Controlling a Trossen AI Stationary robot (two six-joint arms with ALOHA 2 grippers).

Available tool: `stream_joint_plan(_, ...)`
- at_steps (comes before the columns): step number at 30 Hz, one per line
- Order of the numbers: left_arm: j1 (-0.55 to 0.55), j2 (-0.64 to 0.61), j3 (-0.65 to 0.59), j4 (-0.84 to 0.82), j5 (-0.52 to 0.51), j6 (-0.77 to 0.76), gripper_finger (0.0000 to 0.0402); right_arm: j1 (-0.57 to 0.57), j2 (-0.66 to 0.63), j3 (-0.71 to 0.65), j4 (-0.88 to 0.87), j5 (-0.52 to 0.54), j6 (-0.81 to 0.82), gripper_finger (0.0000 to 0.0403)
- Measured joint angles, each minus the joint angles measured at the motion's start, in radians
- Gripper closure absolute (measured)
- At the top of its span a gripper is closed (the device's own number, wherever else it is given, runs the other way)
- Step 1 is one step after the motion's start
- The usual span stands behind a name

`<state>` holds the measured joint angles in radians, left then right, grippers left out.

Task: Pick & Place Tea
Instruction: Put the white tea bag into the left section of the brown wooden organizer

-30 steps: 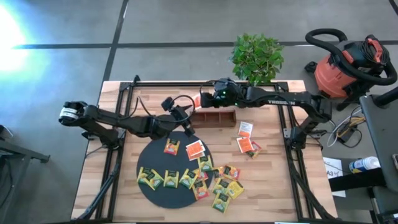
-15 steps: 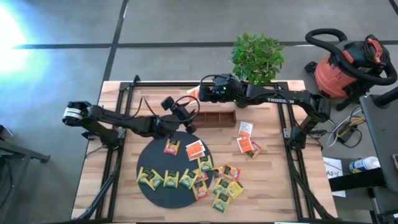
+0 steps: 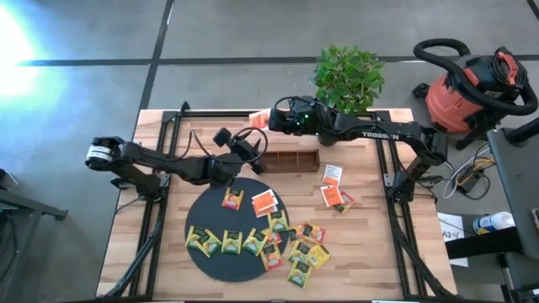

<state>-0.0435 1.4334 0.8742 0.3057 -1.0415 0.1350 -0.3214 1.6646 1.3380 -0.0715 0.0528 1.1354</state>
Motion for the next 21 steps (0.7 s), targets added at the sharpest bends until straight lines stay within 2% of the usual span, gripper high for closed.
stream_joint_plan(4,0.012,0.019,0.0,0.0,-0.06,0.076,0.0227,0.0,0.0,0.0,0.0,-0.006,0.018,0.0394)
stream_joint_plan(21,0.061,0.086,0.051,0.017,-0.049,0.205,0.0227,0.0,0.005,0.0,0.001,-0.035,0.045,0.0394)
